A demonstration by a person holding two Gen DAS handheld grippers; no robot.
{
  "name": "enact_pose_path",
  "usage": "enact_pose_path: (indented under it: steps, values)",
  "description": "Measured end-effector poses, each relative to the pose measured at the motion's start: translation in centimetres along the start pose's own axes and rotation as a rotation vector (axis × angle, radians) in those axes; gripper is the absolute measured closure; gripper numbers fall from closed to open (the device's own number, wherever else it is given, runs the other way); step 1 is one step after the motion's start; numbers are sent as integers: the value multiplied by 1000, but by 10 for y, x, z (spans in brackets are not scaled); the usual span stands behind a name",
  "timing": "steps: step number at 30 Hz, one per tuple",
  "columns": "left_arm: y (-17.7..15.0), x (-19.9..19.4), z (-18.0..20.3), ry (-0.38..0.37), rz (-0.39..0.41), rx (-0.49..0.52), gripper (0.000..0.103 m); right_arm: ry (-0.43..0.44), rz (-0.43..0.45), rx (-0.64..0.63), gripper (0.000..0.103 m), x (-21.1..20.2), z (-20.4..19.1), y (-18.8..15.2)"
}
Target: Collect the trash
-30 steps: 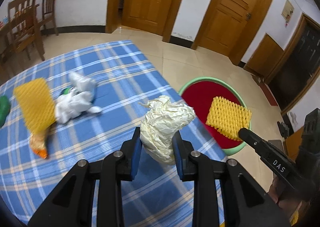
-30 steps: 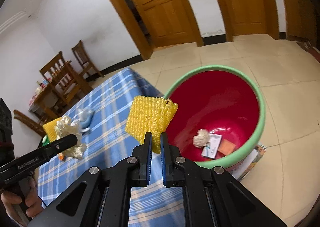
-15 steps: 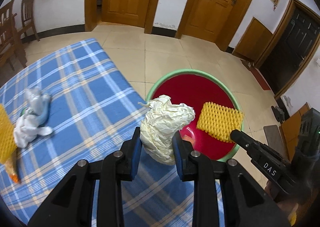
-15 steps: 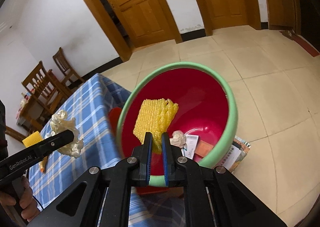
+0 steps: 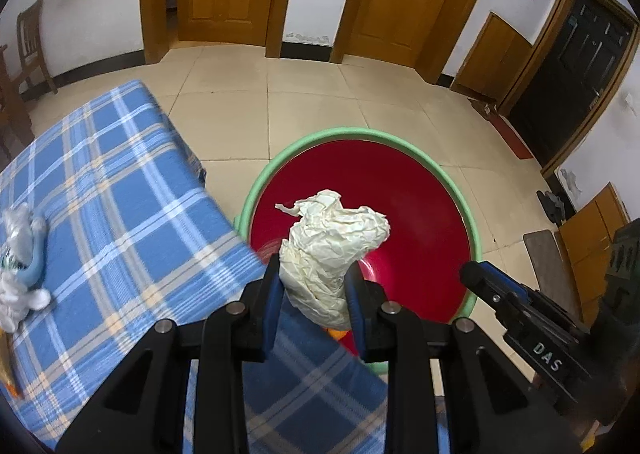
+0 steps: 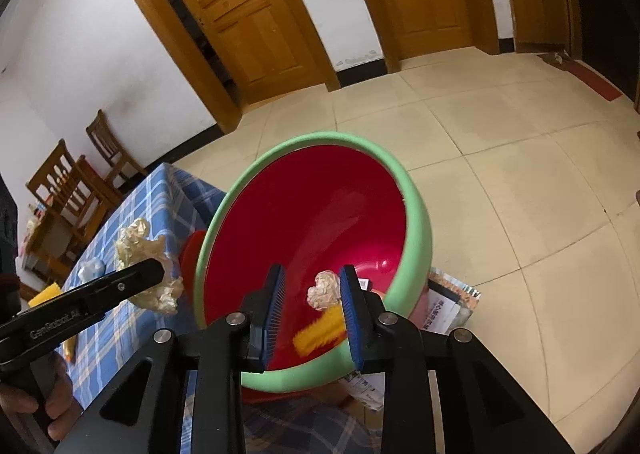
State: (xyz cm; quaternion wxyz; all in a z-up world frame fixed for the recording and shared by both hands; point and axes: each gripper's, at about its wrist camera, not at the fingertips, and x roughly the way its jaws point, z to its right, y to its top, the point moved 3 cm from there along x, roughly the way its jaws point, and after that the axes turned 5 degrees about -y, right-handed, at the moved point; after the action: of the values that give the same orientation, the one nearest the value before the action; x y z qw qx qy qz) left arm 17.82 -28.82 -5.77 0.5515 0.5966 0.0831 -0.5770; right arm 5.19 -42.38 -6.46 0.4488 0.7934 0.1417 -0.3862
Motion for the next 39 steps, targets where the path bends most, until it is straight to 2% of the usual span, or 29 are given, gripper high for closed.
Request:
enact_pose_path:
  steps: [4, 8, 10, 20, 39]
  values:
    - [6, 5, 9, 13, 13, 29, 73, -9, 16, 5, 74, -5, 7, 1]
    - [10, 7, 15, 26, 25, 43, 56, -12, 23, 13, 74, -7, 10, 1]
    - [11, 6, 15, 26, 30, 39, 54, -13, 24, 18, 74, -7, 11, 1]
    - [8, -7, 4, 36, 38, 13, 53, -2, 28, 19, 74, -10, 6, 0]
    - [-15, -66, -36, 70, 104, -94, 53, 30, 48, -41, 73, -30, -27, -6]
